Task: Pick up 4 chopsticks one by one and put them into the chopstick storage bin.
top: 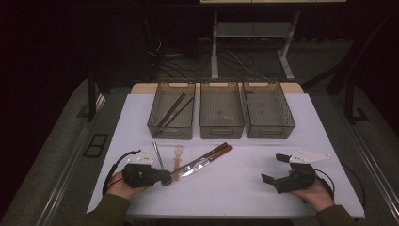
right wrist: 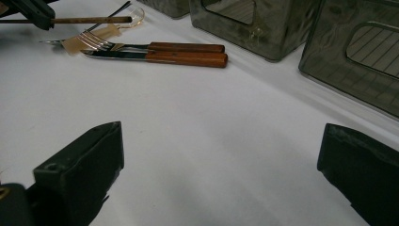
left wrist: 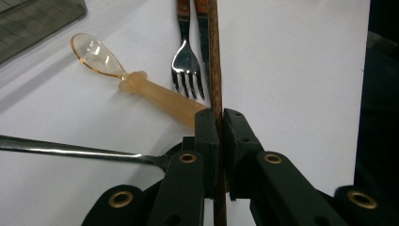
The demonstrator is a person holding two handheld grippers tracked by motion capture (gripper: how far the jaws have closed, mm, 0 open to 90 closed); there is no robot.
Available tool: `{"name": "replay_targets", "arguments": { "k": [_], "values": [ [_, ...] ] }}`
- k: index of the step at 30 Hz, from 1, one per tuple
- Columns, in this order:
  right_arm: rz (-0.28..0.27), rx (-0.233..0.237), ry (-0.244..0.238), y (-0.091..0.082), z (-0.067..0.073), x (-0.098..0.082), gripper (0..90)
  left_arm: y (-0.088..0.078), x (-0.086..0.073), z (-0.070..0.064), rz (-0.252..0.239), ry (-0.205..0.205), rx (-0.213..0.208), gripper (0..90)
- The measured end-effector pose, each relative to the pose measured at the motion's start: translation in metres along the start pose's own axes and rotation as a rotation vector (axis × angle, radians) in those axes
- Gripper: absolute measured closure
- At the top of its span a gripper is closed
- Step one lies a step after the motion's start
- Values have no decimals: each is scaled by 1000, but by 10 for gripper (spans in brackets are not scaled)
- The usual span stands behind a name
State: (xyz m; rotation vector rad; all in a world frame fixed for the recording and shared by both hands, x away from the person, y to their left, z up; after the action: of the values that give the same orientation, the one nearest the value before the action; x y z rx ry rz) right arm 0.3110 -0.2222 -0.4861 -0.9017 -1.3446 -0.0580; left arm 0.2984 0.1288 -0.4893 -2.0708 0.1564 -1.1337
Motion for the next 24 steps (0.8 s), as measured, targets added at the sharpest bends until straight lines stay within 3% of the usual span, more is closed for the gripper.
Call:
{"name": "replay_targets", "arguments": {
  "k": [24],
  "values": [
    [1,-2,3,0,-1,0,12,-13,33,21,-121,-91,78,847]
  ]
}}
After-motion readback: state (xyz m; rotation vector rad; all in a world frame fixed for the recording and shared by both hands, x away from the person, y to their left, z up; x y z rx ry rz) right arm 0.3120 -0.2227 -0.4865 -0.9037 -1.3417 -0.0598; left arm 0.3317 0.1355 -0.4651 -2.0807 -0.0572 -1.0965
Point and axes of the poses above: each handheld gripper's, and its own axes: y roughly forward along the jaws, x roughly out of its top, z roughly to its left, the point moved 10 cm from there along y, roughly forward along the jaws, and after that the axes turned 13 degrees about -y, right-handed, at the moved point
